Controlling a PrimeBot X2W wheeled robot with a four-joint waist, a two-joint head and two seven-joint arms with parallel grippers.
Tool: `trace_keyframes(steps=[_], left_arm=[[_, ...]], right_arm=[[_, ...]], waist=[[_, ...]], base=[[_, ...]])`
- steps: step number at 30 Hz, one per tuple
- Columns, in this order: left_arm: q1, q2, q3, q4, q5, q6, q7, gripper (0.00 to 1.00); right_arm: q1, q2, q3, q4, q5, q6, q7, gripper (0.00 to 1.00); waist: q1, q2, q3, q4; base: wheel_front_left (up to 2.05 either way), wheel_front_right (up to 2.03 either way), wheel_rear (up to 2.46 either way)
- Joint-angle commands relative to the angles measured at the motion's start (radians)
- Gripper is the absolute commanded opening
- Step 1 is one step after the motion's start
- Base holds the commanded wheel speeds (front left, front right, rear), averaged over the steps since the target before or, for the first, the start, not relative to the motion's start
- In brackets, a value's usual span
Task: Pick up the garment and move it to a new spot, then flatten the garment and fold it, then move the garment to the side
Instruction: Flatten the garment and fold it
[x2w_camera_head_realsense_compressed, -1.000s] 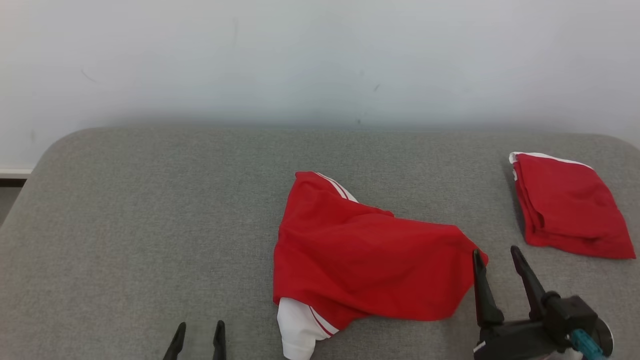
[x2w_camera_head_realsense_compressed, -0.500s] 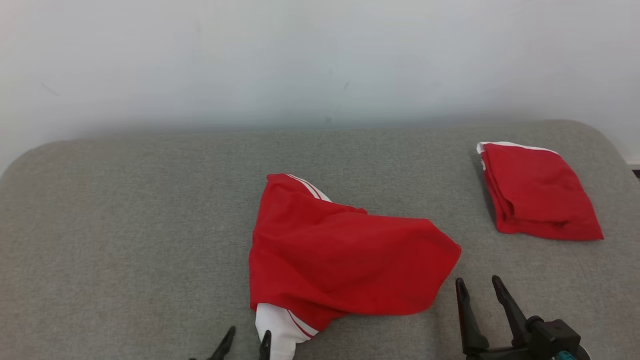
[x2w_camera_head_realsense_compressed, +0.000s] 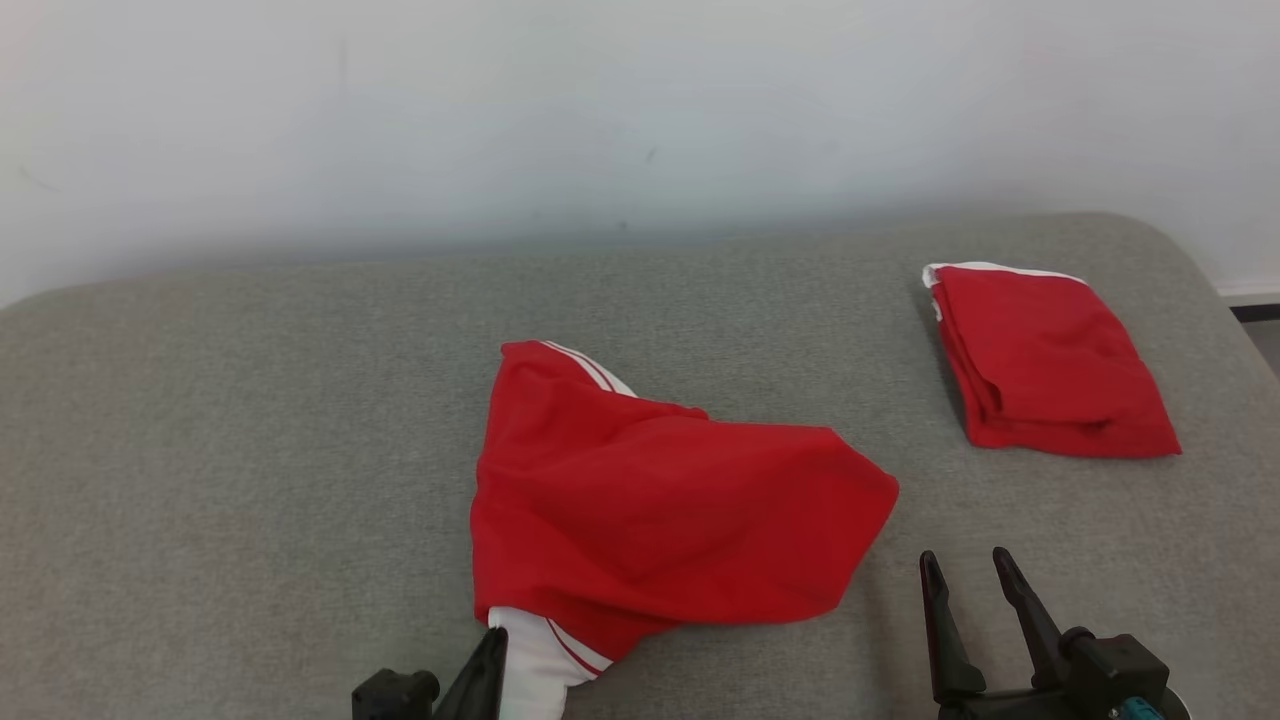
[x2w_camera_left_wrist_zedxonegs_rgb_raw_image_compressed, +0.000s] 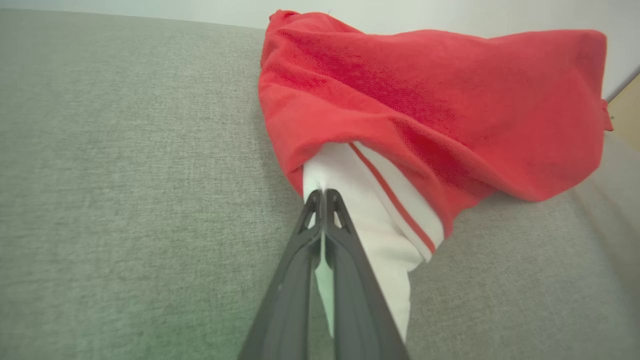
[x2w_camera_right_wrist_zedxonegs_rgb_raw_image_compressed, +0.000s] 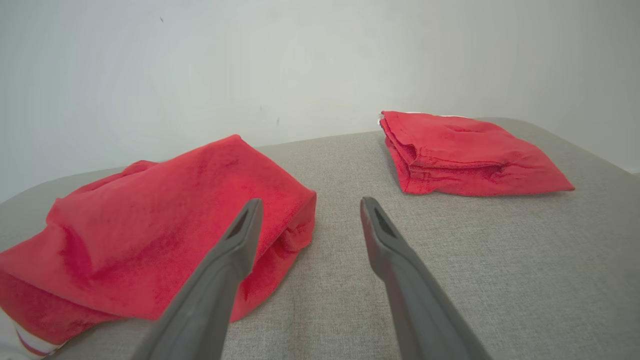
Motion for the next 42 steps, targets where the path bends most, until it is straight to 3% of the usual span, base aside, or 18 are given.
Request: trace_keyframes(steps=[1,14,21,27,30,37,38,39,42], left_arm=[[0.002,0.002,0.011,-0.004,0.017,0.003,-0.003,0.0],[0.102,0.009,0.155,-0.284,0.122,0.008,-0.003,0.0],[0.216,0.006,0.126,-0.469,0.159,0.024,-0.003,0.0],[0.31,0.003,0.097,-0.406,0.119,0.041,-0.003,0.0],[0.326,0.002,0.064,-0.339,0.06,0.024,0.001,0.0],[0.272,0.002,0.026,-0.211,-0.007,0.015,0.013,0.0],[0.269,0.002,0.034,-0.212,-0.003,0.021,0.01,0.54],[0.266,0.003,0.042,-0.22,0.001,0.028,0.006,1.0],[0.264,0.01,0.071,-0.268,0.006,0.035,-0.002,1.0]], right_arm=[[0.012,0.001,-0.002,-0.001,0.001,-0.003,0.0,1.0],[0.002,0.001,-0.013,-0.005,0.024,-0.003,0.0,1.0],[0.005,0.001,-0.037,-0.003,0.027,-0.003,0.0,1.0],[-0.002,0.001,-0.035,0.007,0.03,-0.003,0.0,1.0],[0.0,0.001,-0.039,0.011,0.026,-0.003,0.0,1.0],[0.003,0.001,-0.049,0.015,0.012,-0.003,0.0,1.0],[0.004,0.001,-0.05,0.014,0.011,-0.003,0.0,1.0],[0.005,0.001,-0.05,0.014,0.011,-0.003,0.0,1.0],[0.011,0.0,-0.049,0.015,0.014,-0.003,0.0,1.0]], waist=[[-0.0001,-0.0001,0.001,0.023],[-0.0001,-0.0001,0.006,0.112],[-0.0001,-0.0001,0.019,0.126],[-0.0001,-0.0001,0.025,0.128],[-0.0001,-0.0001,0.023,0.132],[-0.0001,-0.0001,0.015,0.144],[-0.0001,-0.0001,0.014,0.145],[-0.0001,-0.0001,0.013,0.146],[-0.0001,-0.0001,0.01,0.148]], base=[[0.0,0.0,0.0],[0.0,0.0,0.0],[0.0,0.0,0.0],[0.0,0.0,0.0],[0.0,0.0,0.0],[0.0,0.0,0.0],[0.0,0.0,0.0],[0.0,0.0,0.0],[0.0,0.0,0.0]])
